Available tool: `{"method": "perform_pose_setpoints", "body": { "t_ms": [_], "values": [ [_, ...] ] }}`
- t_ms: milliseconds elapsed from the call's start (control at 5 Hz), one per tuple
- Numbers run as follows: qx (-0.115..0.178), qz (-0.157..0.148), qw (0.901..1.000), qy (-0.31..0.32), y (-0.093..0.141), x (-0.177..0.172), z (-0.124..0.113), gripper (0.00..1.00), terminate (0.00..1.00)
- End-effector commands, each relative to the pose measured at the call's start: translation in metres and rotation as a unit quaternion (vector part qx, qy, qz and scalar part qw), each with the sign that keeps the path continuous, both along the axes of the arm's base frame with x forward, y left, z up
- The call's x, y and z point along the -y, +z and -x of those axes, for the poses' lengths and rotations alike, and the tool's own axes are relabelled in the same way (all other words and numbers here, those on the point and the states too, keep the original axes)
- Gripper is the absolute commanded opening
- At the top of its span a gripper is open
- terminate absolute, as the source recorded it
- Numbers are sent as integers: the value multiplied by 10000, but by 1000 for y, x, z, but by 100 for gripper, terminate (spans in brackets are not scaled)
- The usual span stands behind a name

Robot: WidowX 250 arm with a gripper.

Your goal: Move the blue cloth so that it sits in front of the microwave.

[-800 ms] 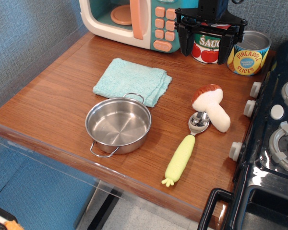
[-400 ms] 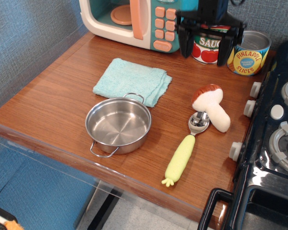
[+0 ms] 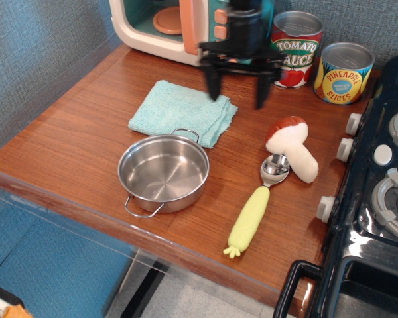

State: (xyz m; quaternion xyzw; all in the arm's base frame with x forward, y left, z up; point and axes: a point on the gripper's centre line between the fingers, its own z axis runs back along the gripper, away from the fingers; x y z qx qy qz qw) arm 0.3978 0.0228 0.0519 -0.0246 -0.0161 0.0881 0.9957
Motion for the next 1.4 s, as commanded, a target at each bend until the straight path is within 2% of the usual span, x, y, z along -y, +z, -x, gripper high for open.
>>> {"method": "perform_pose_setpoints", "body": {
  "t_ms": [0,200,400,600,800,1200],
  "values": [
    [635,-519,9966,36,9,-52,21,100,0],
    [741,-617,9953,-79,-3,-55,30,100,0],
    [795,-644,9947,-21,-16,-59,29,100,0],
    [498,-830,9952,122,-32,-73,25,100,0],
    [365,-854,9942,539,-29,-108,27,100,0],
    [346,-816,9916,945,-19,-155,41,100,0]
  ]
}}
